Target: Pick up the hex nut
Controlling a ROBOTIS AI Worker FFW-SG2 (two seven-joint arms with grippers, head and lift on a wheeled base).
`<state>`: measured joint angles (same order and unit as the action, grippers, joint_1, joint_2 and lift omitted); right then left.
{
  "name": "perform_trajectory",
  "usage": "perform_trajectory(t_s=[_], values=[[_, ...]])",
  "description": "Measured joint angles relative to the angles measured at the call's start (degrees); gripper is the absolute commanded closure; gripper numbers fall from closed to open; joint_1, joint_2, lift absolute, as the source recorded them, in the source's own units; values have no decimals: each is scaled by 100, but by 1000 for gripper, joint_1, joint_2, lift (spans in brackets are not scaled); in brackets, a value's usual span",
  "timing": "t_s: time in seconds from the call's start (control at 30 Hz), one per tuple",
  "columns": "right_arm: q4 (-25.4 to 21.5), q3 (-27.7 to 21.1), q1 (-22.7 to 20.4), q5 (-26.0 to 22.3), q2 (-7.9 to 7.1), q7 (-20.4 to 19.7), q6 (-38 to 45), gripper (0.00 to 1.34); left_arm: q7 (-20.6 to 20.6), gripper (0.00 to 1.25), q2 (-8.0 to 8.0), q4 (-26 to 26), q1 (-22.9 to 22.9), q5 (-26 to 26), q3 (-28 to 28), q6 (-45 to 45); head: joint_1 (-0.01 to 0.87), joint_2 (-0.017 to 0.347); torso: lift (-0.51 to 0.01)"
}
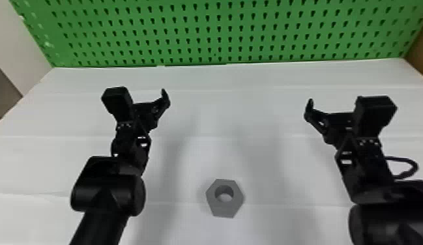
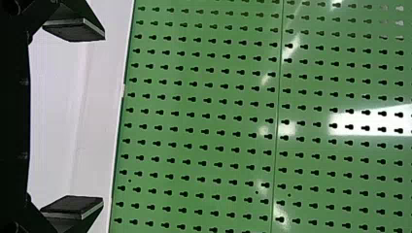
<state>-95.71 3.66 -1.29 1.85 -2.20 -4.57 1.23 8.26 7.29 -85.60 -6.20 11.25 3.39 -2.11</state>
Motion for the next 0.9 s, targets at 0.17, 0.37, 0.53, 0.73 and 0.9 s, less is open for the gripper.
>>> perform_trajectory(t_s=[0.17, 0.37, 0.53, 0.73, 0.9], values=[[0, -12, -14, 0, 0, 0, 0, 93, 0, 90, 0, 0, 0, 0, -10, 0, 785, 153, -78], [0, -15, -20, 0, 1, 0, 0, 93, 0, 90, 0, 0, 1, 0, -13, 0, 785, 153, -78], [0, -10, -20, 0, 1, 0, 0, 93, 0, 90, 0, 0, 3, 7, -12, 0, 785, 153, -78], [0, -11, -20, 0, 1, 0, 0, 93, 0, 90, 0, 0, 4, 9, -13, 0, 785, 153, -78], [0, -15, -20, 0, 1, 0, 0, 93, 0, 90, -2, 0, 4, 10, -16, 0, 785, 153, -78]])
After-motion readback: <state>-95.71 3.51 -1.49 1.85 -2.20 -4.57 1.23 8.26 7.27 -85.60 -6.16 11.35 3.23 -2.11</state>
